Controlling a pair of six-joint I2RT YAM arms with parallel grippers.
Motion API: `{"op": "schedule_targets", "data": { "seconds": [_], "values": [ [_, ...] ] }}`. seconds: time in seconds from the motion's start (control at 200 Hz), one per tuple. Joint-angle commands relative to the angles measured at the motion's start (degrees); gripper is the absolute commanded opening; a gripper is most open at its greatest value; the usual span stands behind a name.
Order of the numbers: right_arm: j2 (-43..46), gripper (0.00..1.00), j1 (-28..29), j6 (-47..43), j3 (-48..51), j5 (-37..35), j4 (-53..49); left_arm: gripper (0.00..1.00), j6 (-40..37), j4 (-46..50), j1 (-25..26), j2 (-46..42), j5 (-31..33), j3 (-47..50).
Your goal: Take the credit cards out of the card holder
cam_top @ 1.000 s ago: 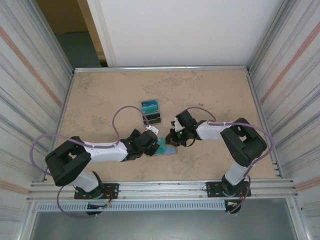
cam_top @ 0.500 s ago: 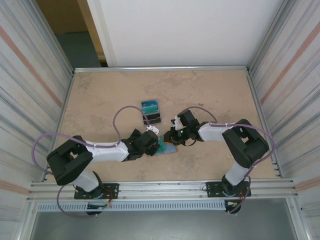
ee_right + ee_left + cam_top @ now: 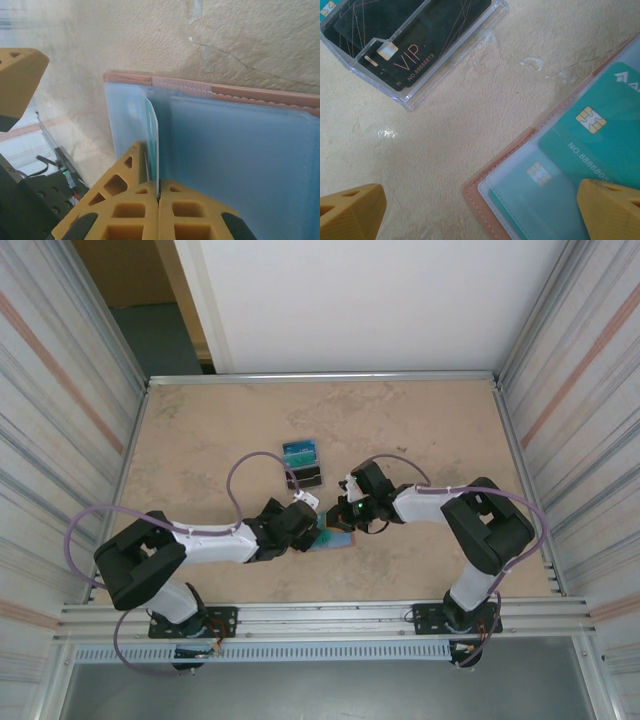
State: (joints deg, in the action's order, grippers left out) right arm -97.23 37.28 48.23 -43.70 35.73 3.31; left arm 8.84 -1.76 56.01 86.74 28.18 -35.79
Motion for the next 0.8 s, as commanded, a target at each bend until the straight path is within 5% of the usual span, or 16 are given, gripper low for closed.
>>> {"op": "schedule_targets", "data": {
  "seconds": [0.0,0.541,0.792],
  "values": [
    [2.87,0.03,0.25,-3.34,-1.90,-4.90,-7.28,0.99,0.56,2.02,0.51,-1.65,1.21,-0.97],
    [13.84,0.01,0.78,-12.47,-4.68,-11.53,-18.00,0.99,-2.43,5.19,0.42,-19.18,2.43,-1.23],
    [20.60,0.00,2.80,-22.26,-7.14,-10.38,-21.64,0.99,-7.24,6.18,-1.58,-27.08,-7.25,-1.72]
  ]
}}
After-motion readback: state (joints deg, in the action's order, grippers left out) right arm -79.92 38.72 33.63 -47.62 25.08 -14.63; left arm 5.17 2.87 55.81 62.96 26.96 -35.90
